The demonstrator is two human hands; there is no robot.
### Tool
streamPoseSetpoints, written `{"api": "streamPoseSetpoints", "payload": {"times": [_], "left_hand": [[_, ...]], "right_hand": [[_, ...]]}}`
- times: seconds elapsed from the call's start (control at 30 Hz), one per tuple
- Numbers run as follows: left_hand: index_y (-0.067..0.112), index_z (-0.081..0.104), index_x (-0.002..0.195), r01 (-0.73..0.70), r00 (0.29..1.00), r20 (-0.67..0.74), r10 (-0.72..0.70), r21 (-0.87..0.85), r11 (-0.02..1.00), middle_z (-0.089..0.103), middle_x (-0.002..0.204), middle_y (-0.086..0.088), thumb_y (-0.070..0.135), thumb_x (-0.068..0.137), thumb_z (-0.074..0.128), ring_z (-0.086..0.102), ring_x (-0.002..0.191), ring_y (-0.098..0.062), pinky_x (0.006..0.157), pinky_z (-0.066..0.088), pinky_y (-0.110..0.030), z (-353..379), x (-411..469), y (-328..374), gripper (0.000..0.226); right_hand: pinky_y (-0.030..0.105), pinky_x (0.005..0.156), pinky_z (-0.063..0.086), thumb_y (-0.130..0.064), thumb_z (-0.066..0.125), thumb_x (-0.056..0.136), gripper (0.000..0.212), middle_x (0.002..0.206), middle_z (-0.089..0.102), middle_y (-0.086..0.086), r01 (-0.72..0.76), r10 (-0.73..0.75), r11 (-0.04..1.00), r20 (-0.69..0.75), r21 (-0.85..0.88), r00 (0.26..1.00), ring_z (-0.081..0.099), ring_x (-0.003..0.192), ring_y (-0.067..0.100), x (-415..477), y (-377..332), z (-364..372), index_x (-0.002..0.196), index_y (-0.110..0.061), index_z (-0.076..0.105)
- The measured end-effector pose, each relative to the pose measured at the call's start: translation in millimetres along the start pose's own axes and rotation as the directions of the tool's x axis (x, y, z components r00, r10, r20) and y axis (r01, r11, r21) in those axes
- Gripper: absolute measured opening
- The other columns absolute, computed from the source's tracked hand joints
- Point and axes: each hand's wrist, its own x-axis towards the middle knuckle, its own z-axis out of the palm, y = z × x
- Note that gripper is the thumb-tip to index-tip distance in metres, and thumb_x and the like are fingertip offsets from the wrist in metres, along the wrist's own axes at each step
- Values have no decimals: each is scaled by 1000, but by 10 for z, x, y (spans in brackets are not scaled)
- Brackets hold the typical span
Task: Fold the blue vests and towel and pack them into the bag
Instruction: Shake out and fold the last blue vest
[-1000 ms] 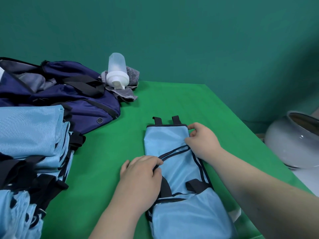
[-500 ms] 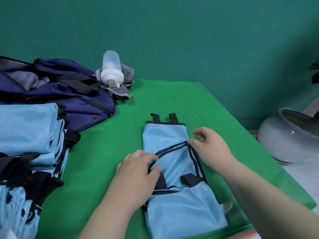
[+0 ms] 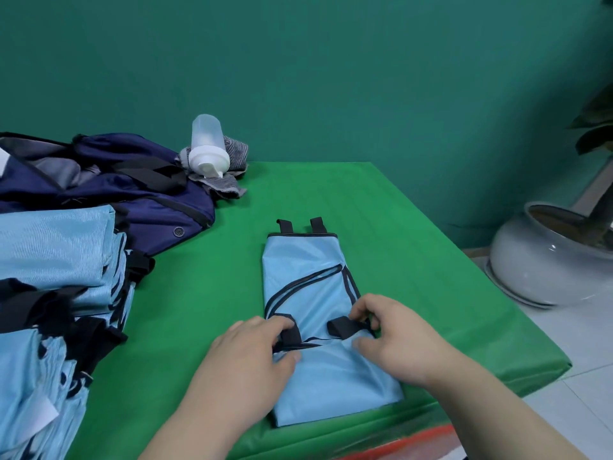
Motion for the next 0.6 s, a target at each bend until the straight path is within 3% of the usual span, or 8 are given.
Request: {"api": "streamPoseSetpoints", "payload": {"times": [0.17, 0.3, 0.47, 0.6], "left_hand": [[44, 57, 121, 24, 997, -66, -26, -37, 999, 59, 95, 22, 46, 90, 61, 52, 98, -8, 89, 44, -28, 44, -33, 35, 32], [43, 60, 117, 21, 996, -82, -21, -1, 1000, 60, 92, 24, 45, 90, 62, 51, 96, -7, 91, 42, -29, 72, -31, 64, 27], [45, 66, 105, 4, 995, -104, -6, -26, 1000, 62, 92, 30, 41, 88, 66, 51, 94, -1, 91, 41, -28, 45, -15, 87, 17], [50, 66, 87, 19, 995, -86, -42, -252, 968, 63, 92, 33, 31, 86, 72, 58, 90, 8, 79, 42, -9, 15, -9, 99, 21]], "right_hand": [[18, 57, 32, -22, 64, 78, 23, 78, 48, -14, 35, -32, 996, 41, -81, 999, 43, 67, -1, 1, 32, 18, 97, -30, 53], [24, 69, 41, -27, 61, 74, 22, 84, 51, -10, 59, -52, 990, 57, -127, 997, 47, 81, 4, 9, 61, 36, 91, -33, 48], [24, 74, 41, -27, 60, 71, 20, 89, 53, -11, 66, -66, 995, 9, -78, 998, 49, 87, 4, -19, 89, 1, 83, -37, 48], [23, 68, 45, -21, 66, 75, 22, 84, 60, -14, 79, -79, 997, -32, 11, 996, 53, 73, 3, -57, 106, -48, 81, -37, 51]]}}
